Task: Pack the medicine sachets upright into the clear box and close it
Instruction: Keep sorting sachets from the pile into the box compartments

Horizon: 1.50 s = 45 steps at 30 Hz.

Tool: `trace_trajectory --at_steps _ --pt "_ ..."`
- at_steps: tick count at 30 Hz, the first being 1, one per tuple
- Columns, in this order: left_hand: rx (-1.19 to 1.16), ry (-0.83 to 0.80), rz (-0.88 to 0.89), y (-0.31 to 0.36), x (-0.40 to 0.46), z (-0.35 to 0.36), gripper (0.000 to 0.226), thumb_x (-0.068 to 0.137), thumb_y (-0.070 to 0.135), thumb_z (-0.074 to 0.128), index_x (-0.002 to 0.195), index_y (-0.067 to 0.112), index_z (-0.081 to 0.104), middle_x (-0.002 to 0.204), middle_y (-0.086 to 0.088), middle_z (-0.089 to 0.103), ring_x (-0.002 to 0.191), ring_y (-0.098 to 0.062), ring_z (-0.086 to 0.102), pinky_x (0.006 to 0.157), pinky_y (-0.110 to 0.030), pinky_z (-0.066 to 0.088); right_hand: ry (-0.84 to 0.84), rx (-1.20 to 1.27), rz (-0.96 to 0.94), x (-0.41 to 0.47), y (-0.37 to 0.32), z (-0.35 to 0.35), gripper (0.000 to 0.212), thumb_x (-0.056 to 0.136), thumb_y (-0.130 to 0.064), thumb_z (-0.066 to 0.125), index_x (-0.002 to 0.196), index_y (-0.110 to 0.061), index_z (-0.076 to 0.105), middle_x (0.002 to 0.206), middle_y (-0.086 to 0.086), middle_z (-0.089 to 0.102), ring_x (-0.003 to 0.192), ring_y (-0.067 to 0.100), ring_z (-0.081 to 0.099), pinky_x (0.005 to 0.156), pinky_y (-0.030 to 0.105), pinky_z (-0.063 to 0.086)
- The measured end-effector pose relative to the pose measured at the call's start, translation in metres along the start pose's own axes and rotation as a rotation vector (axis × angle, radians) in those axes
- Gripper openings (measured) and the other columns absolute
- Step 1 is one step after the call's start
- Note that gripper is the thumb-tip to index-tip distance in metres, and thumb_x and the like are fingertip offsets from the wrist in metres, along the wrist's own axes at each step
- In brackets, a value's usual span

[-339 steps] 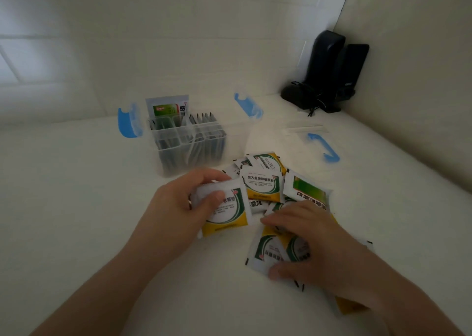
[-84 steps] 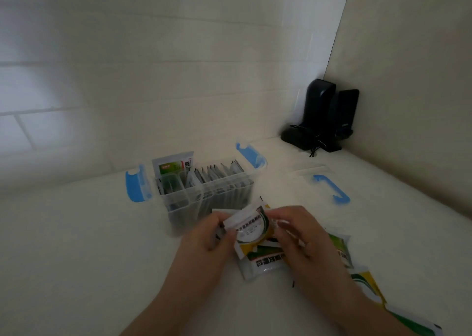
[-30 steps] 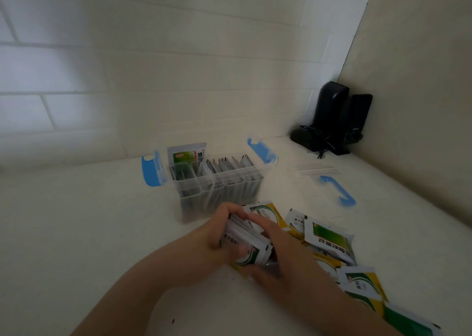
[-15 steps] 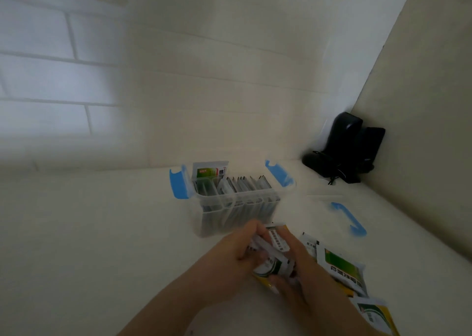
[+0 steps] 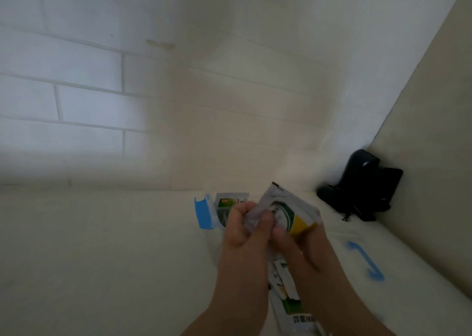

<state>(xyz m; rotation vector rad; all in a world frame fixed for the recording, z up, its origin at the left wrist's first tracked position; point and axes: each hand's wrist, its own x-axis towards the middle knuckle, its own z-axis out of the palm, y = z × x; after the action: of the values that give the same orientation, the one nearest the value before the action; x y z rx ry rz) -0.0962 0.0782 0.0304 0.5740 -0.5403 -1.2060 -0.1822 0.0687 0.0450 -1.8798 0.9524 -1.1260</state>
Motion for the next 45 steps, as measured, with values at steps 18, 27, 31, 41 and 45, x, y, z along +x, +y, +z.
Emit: trace_trajectory --at_steps 18,27,31,41,45 --pt "2.016 -0.771 0.373 0.063 0.095 -0.068 0.072 0.064 0.049 0.008 0.095 0.022 0.067 0.103 0.007 0.068 0.107 -0.006 0.049 0.098 -0.022 0.014 -0.378 -0.538 0.343 0.104 0.025 0.013 0.008 0.086 -0.017 0.049 0.086 -0.009 0.047 0.1 0.026 0.063 0.092 0.036 0.062 0.081 0.046 0.051" --pt "2.142 -0.817 0.416 0.06 0.098 -0.068 0.073 0.066 0.047 0.001 0.074 0.01 0.064 0.078 -0.004 0.067 0.086 -0.015 0.054 0.106 -0.03 0.02 -0.666 -0.795 0.269 0.112 0.021 0.036 0.017 0.081 -0.018 0.055 0.073 -0.003 0.059 0.062 0.009 0.049 0.049 0.014 0.04 0.05 0.025 0.035" --pt "2.094 -0.781 0.397 0.058 0.099 -0.07 0.05 0.076 0.037 0.016 0.066 0.012 0.059 0.077 -0.005 0.067 0.082 -0.016 0.055 0.105 -0.029 0.019 -0.626 -0.766 0.344 0.118 0.018 0.02 0.036 0.082 -0.038 0.059 0.096 -0.005 0.062 0.082 0.014 0.066 0.066 0.018 0.056 0.063 0.03 0.049" --pt "1.878 -0.619 0.489 0.051 0.097 -0.072 0.047 0.071 0.042 0.021 0.074 0.015 0.06 0.08 0.002 0.057 0.077 -0.014 0.051 0.091 -0.024 0.026 -0.515 -0.816 0.254 0.108 0.029 0.028 0.024 0.078 -0.021 0.064 0.086 0.001 0.066 0.053 0.001 0.043 0.047 0.01 0.037 0.045 0.018 0.031" --pt "2.009 -0.65 0.501 0.056 0.093 -0.07 0.051 0.08 0.04 0.019 0.085 0.018 0.065 0.08 -0.001 0.066 0.079 -0.018 0.055 0.094 -0.029 0.034 -0.461 -0.723 0.211 0.099 0.017 0.017 0.022 0.08 -0.018 0.063 0.095 -0.003 0.069 0.069 0.008 0.059 0.051 0.01 0.046 0.049 0.019 0.037"
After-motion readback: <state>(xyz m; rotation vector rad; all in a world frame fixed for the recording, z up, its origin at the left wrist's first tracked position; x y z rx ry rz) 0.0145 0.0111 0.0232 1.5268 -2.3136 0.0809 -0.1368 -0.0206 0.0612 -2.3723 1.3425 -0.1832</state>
